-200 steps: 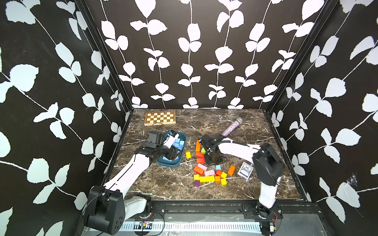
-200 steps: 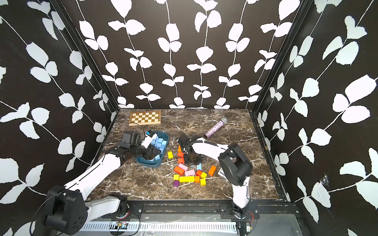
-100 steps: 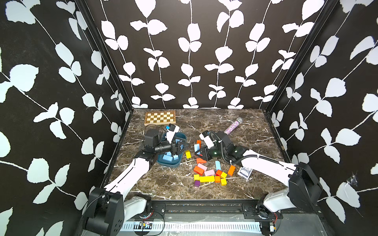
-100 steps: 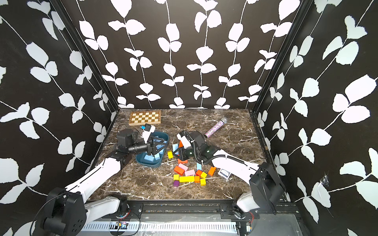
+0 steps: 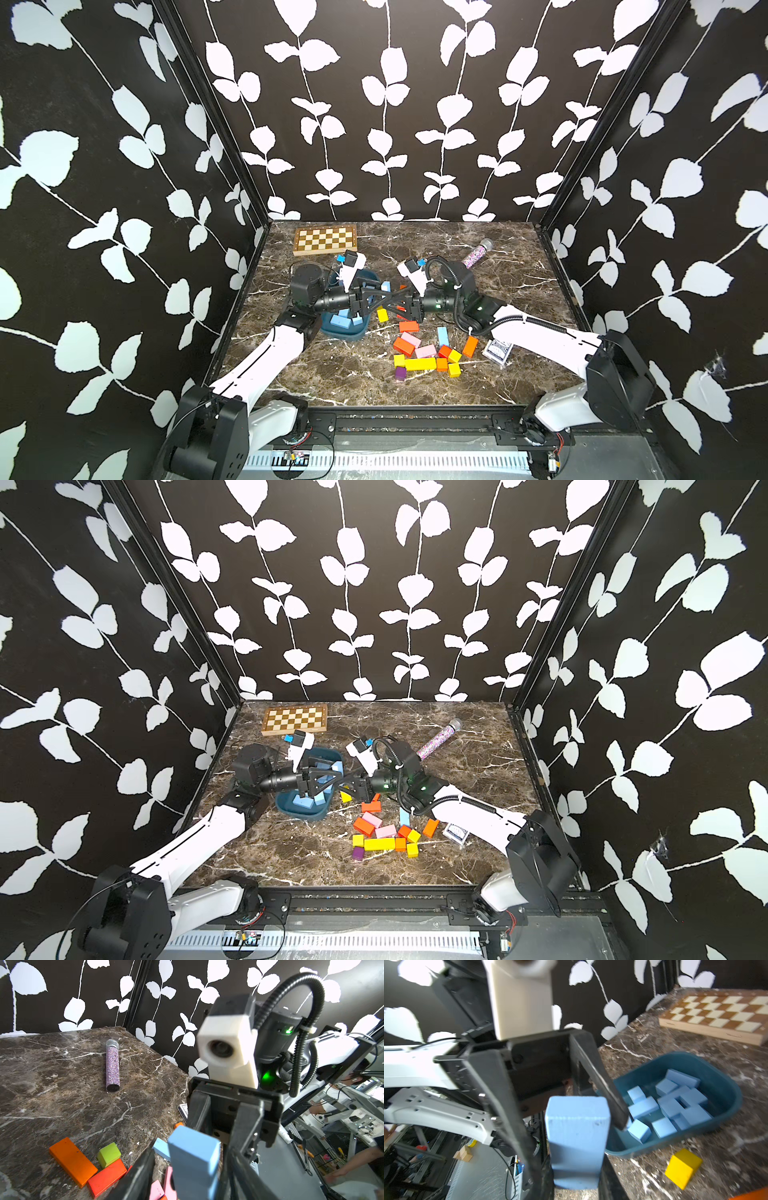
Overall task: Pick out the blue building blocks
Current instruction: Pick up the building block from the center of the board, then place the building block in the storage box.
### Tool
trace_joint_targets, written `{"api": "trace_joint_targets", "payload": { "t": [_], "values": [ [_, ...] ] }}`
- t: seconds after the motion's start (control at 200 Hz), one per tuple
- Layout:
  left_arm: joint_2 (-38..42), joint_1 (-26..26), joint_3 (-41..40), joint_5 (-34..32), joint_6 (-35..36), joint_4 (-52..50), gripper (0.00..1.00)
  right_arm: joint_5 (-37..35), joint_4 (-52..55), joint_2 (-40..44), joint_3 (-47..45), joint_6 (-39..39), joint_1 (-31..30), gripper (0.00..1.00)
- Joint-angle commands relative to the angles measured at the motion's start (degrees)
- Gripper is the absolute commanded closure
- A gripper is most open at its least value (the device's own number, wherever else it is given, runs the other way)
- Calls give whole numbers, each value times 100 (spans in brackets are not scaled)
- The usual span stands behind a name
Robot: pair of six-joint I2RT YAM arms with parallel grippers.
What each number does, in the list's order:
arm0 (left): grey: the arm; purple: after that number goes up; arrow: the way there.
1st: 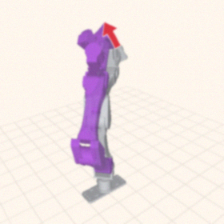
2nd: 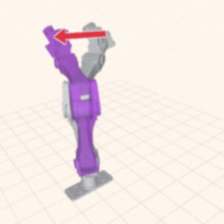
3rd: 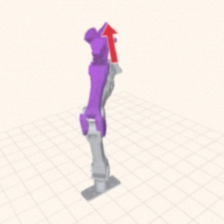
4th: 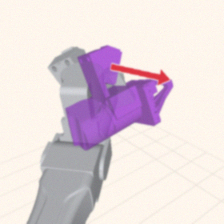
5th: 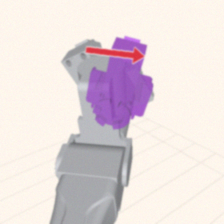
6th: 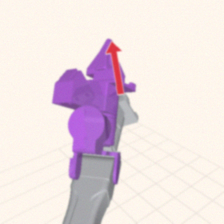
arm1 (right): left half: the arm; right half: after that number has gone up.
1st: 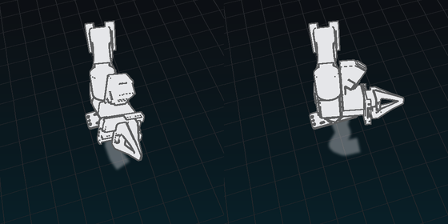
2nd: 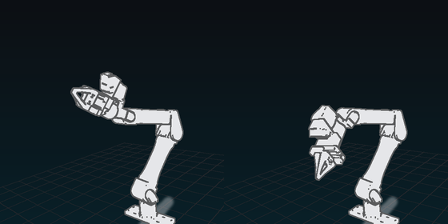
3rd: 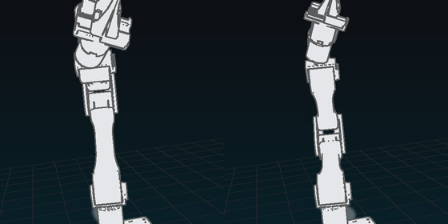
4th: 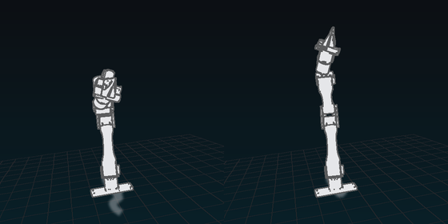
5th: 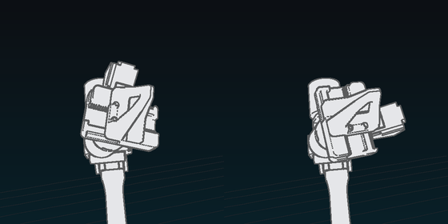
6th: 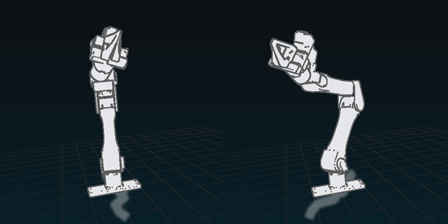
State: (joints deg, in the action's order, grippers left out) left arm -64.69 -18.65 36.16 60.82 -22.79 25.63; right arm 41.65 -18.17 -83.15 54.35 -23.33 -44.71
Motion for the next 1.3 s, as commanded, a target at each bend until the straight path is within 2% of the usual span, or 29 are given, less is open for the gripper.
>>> {"api": "trace_joint_targets", "payload": {
  "t": [0.0, 0.1, 0.2, 0.26, 0.38, 0.44, 0.585, 0.675, 0.765, 0.82, 0.915, 0.995, 1.07, 1.12, 1.17, 1.225, 1.295],
  "values": [
    [98, -41, -70, 237, -57, 299, 51, 350, -551, 82, -12, 154, 59, 91],
    [122, -77, -96, 335, -118, 390, 63, 365, -614, 49, -8, 68, 88, 90],
    [133, -77, -101, 356, -199, 441, 75, 346, -601, -16, 6, -70, 134, 82],
    [158, -76, -108, 348, -189, 432, 83, 324, -577, -66, 1, -228, 171, 75],
    [193, -77, -96, 104, -124, 219, 95, 115, -577, -169, -123, -662, 300, 51],
    [205, -59, -47, -61, 22, -69, 98, -114, -604, -211, -218, -1031, 396, 42],
    [165, 126, 205, -840, 842, -1347, 100, -237, -1197, -256, -577, -1621, 544, 37],
    [91, 276, 702, -1257, 2266, -2936, 100, -445, -1068, -220, -686, -1617, 563, 37],
    [-185, 292, 1505, -1587, 4827, -5284, 100, -593, -756, -201, -721, -1543, 563, 37],
    [-413, 297, 1914, -2044, 6214, -6399, 98, -662, -610, -201, -728, -1528, 569, 37],
    [-784, 293, 2344, -3372, 7192, -7147, 96, -737, -393, -227, -758, -1534, 569, 38],
    [-1088, 299, 2699, -3813, 8401, -7962, 93, -737, -321, -236, -812, -1533, 572, 41],
    [-1207, 295, 2780, -4190, 9122, -8071, 92, -787, -266, -200, -869, -1502, 568, 41],
    [-1268, 299, 2756, -4554, 9130, -7828, 91, -832, -134, -178, -842, -1473, 570, 41],
    [-1415, 292, 2895, -4703, 8834, -7737, 91, -842, 48, -153, -784, -1414, 575, 41],
    [-1641, 297, 3116, -4745, 8219, -7817, 91, -884, 241, -127, -722, -1392, 569, 42],
    [-1884, 297, 3264, -4681, 7019, -7945, 91, -919, 357, -84, -698, -1399, 570, 42]
  ]
}}
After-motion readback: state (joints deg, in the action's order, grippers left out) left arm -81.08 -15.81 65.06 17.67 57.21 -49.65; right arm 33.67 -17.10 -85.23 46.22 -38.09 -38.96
